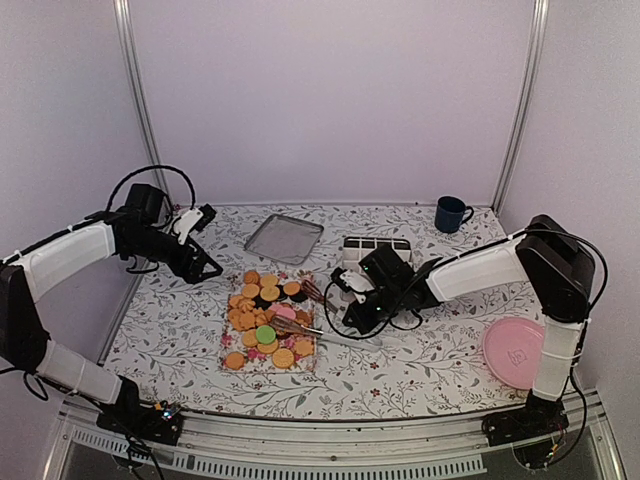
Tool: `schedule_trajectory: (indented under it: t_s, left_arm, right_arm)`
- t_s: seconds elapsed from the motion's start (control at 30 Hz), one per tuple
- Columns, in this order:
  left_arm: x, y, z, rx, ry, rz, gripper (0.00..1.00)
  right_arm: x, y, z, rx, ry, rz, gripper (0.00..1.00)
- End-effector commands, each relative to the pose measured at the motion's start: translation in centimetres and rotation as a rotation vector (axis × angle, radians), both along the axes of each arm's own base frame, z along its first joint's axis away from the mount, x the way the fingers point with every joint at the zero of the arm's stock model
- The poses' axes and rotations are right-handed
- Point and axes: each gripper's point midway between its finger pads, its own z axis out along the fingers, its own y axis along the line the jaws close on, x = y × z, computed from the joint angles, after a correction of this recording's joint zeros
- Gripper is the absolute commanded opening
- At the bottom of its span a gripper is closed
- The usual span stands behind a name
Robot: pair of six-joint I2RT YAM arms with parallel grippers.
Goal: Pack the cookies
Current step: Pick up the clamp from the plate.
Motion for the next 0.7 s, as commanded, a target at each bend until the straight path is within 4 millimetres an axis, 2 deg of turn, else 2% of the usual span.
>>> schedule_trajectory:
  t_s: [0.0,0.2,0.37,0.4,0.5,0.57,0.6,0.67]
  left_arm:
    - [-0.4,-3.2,3.1,-0.101,-0.065,-0.118,0.94]
    - [-2.7,-6.4,4.6,-0.156,-0.074,-0.288,0.95]
    - [-6.2,-8.5,5.0,-0.186,-0.013,-0.471,0.90]
    - [-7.2,-8.9,4.9,-0.178,0.000,-0.512,0.88]
    - [-9.9,-9.8,3.9,-0.103,0.023,-0.624,0.79]
    - [-11.7,-10.2,2.9,-0.015,0.018,-0.709,0.68]
    - [-12.3,-10.2,2.7,0.010,0.017,-0.737,0.63]
    - [-13.1,-10.4,2.2,0.065,0.017,-0.778,0.54]
  right_arm:
    - [0.4,-0.2,0.6,-0.041,-0.058,-0.010,0.00]
    - [0.9,0.1,3.2,-0.075,-0.182,-0.019,0.00]
    - [1.1,0.9,5.6,-0.092,-0.232,-0.013,0.00]
    - [0.9,1.0,5.4,-0.105,-0.222,-0.007,0.00]
    - [1.5,2.5,7.1,-0.120,-0.241,0.030,0.00]
    - [2.0,3.6,8.2,-0.123,-0.247,0.038,0.00]
    - [1.9,3.8,8.2,-0.132,-0.246,0.047,0.00]
    - [2.1,5.0,9.5,-0.123,-0.272,0.059,0.00]
